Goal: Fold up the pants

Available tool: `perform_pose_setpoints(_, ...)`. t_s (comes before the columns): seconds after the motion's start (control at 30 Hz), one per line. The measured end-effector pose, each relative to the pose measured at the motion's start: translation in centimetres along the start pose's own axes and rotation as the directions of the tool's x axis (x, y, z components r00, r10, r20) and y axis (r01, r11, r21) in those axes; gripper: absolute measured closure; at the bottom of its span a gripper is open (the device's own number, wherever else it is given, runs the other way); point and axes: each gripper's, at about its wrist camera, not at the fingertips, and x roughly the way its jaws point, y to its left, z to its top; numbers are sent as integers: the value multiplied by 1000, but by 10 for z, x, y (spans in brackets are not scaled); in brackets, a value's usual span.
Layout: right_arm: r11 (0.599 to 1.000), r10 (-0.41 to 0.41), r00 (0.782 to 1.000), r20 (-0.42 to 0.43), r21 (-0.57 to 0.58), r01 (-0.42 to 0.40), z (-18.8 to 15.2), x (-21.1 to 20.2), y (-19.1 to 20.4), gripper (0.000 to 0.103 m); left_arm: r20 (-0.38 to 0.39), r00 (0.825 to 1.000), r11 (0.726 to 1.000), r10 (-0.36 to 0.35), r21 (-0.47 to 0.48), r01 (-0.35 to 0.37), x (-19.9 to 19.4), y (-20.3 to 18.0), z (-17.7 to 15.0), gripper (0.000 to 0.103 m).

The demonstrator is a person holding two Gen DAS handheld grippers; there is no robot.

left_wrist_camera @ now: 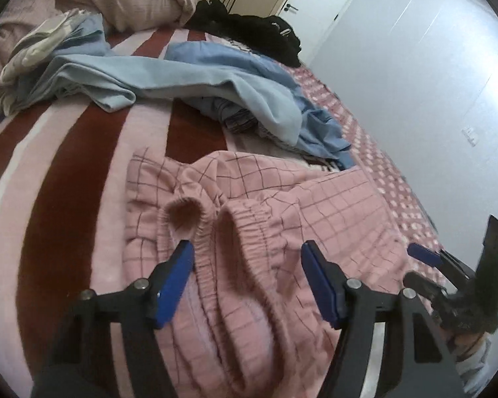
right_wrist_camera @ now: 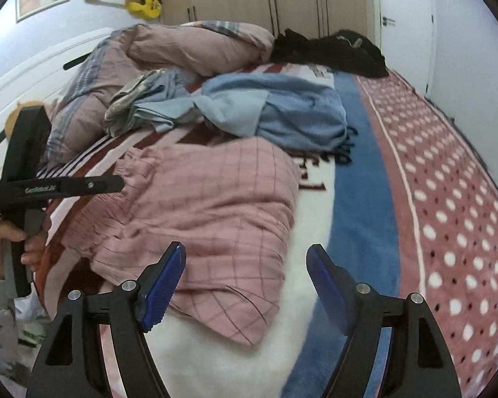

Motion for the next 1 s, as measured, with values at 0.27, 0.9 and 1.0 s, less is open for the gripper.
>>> perform_pose_setpoints(0.27, 999, 45, 999, -20, 16, -45, -8, 17, -1, 31, -36, 997, 997, 67, 31, -66, 9, 2, 8, 93)
perform_pose_setpoints(0.9, 996, 74, 995, -70, 51, -71, -13, 28, 6, 31, 37, 968, 960, 248, 125, -250, -1, 34, 44, 46)
perform_pose_setpoints(1.0, 997, 70, 997, -32, 34, -69, -5, 15, 5, 31, 30, 976, 968, 214, 126, -216, -19, 34, 41, 33)
